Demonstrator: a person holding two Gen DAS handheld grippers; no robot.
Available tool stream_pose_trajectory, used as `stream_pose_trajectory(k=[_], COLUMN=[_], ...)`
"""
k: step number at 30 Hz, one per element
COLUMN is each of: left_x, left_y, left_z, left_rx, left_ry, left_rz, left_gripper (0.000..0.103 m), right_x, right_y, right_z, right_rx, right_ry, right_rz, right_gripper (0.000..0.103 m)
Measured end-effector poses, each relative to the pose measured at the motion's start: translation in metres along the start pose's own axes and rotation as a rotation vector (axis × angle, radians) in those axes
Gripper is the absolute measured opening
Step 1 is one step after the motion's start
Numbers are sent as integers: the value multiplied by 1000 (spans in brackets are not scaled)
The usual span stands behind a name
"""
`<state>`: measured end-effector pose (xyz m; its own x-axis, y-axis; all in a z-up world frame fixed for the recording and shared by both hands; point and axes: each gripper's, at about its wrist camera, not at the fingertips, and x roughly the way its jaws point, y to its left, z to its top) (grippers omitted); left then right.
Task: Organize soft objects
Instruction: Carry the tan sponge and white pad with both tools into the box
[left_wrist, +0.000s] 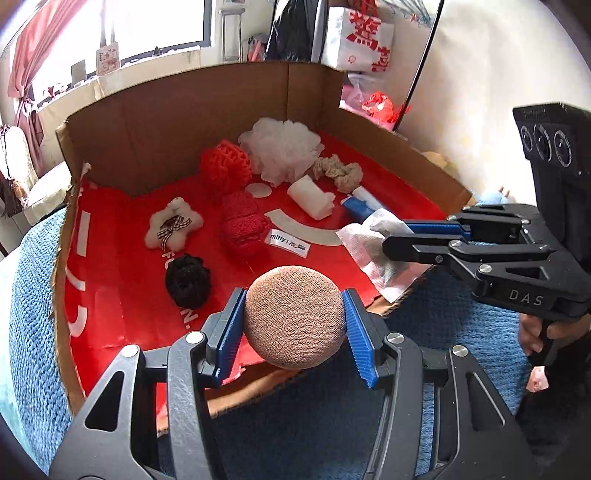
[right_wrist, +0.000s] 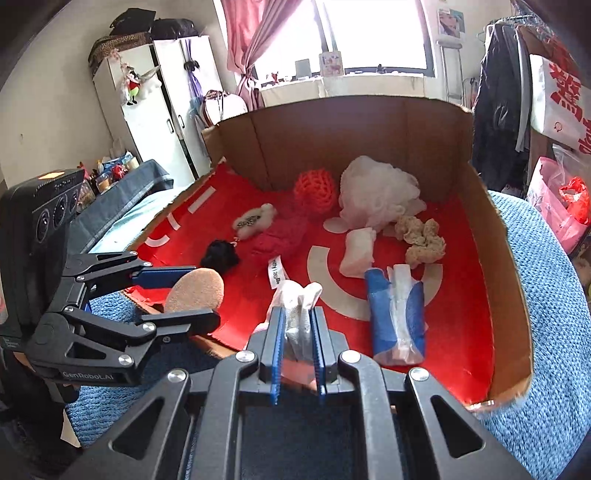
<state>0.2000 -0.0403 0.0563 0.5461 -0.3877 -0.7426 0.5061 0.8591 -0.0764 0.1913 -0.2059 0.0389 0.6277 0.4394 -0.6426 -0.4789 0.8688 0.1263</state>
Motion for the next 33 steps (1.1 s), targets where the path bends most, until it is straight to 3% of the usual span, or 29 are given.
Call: stream_pose_trajectory(k=[15,27,33], left_x=[44,50,52], left_y=[17,15,13], left_z=[9,11,12], left_rx=[-22,0,16], left_ry=[109,109,106], left_rz=[-18,2,7], left_gripper=[50,51,52], right_x=[44,53,56], right_y=[-6,-9,-11], right_z=[12,13,12], right_rx=[-6,9,6], right_ry=[116,133,140], right_rz=[-9,-11,-22], right_gripper=[16,18,26])
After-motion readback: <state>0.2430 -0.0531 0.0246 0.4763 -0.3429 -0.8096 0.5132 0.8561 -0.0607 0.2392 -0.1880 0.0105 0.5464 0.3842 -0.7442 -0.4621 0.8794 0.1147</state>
